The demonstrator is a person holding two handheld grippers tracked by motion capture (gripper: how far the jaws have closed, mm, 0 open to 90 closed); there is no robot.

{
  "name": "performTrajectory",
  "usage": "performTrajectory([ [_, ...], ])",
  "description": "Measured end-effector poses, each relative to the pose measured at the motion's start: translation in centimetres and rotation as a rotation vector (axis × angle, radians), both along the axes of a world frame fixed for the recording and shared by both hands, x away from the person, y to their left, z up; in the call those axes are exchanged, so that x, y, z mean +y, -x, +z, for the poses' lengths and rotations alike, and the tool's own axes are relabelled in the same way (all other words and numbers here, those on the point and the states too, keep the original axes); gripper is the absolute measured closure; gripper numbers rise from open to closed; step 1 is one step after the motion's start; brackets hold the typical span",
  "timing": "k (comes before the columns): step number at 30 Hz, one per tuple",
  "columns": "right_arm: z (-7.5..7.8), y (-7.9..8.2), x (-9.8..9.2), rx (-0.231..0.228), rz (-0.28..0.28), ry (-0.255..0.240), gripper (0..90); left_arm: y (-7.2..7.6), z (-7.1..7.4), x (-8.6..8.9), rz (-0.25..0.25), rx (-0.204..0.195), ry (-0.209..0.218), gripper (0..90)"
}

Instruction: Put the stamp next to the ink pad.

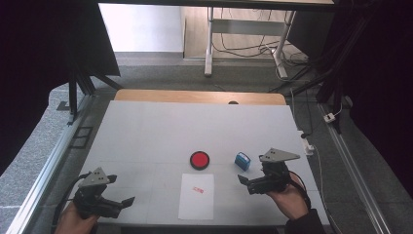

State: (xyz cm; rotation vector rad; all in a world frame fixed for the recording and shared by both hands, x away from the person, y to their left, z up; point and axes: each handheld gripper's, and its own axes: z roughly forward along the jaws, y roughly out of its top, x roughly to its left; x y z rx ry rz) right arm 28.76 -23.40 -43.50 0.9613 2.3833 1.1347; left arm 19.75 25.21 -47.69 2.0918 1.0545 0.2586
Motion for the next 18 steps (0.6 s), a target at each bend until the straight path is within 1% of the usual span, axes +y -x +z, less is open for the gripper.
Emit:
performTrajectory([
  [5,0.1,0.8,-1.1,-0.004,-0.027,-0.016,0.0,0.0,0.0,0.0,0.001,0.000,0.000,0.5],
  [11,-0.1,1.5,-2.5,-0.004,-0.062,-0.017,0.0,0.0,-0.1,0.1,0.008,0.002,0.005,0.3],
  [18,0.1,2.6,-4.0,-0.018,-0.102,-0.016,0.0,0.0,0.0,0.1,0.008,0.002,0.002,0.2],
])
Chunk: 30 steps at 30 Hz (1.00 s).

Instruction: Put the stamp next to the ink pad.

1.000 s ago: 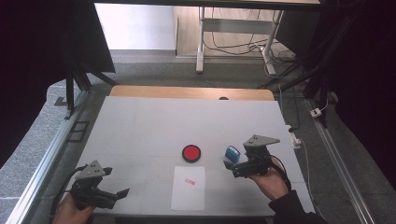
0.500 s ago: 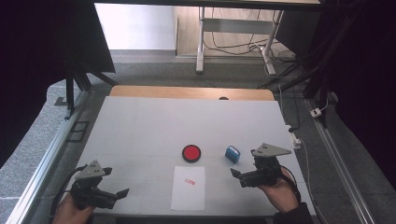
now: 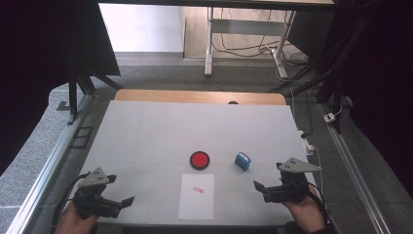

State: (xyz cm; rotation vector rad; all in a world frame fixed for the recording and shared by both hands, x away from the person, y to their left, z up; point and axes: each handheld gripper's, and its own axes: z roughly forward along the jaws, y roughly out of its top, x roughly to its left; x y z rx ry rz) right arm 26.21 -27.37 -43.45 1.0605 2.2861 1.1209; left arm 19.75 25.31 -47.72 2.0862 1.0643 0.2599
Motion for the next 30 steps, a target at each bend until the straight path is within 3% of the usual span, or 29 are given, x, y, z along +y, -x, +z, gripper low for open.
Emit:
performTrajectory([
  [12,-0.5,1.8,-2.7,0.020,-0.078,-0.002,0.0,0.0,0.0,0.0,0.004,0.001,0.001,0.0],
  [18,-1.1,2.5,-3.2,0.047,-0.091,0.012,0.0,0.0,0.0,0.0,0.004,0.001,0.000,0.0],
  [27,-2.1,3.2,-3.4,0.100,-0.097,0.076,0.0,0.1,0.0,0.0,0.006,0.001,-0.006,0.0],
  [30,-2.1,3.1,-3.6,0.101,-0.104,0.061,0.0,0.0,0.0,0.0,0.005,0.002,-0.001,0.0],
])
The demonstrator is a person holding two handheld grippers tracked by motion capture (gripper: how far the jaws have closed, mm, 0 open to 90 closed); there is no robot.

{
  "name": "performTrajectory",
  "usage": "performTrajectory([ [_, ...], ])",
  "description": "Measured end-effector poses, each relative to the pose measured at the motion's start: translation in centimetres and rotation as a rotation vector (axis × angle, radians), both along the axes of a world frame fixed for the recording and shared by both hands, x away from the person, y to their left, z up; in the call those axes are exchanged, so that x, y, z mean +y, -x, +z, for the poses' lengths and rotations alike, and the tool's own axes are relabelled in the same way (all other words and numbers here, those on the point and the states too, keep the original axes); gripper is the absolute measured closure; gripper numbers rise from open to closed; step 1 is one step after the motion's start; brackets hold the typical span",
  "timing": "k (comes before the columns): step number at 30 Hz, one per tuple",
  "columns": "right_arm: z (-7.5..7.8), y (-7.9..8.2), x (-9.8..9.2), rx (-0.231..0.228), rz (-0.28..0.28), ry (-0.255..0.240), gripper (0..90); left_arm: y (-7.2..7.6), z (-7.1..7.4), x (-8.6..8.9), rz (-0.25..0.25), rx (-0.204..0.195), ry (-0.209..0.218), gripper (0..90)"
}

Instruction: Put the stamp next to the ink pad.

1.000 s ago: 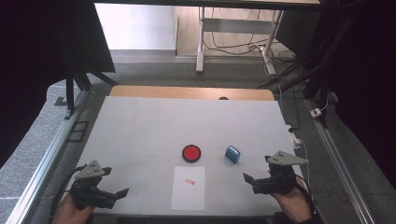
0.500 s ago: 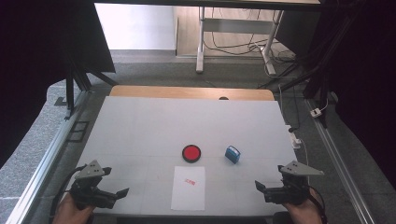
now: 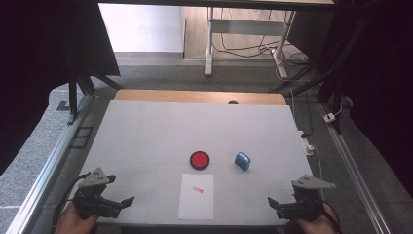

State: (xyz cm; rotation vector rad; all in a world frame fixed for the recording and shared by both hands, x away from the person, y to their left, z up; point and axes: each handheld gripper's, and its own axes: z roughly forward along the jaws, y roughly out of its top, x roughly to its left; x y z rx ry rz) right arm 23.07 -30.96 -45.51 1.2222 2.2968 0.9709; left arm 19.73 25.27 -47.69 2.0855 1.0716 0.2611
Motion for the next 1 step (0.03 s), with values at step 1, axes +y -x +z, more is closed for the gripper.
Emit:
performTrajectory([
  [1,-0.06,-0.06,-0.04,0.004,-0.004,0.000,0.0,-0.06,0.02,-0.02,0.001,-0.001,0.001,0.0],
])
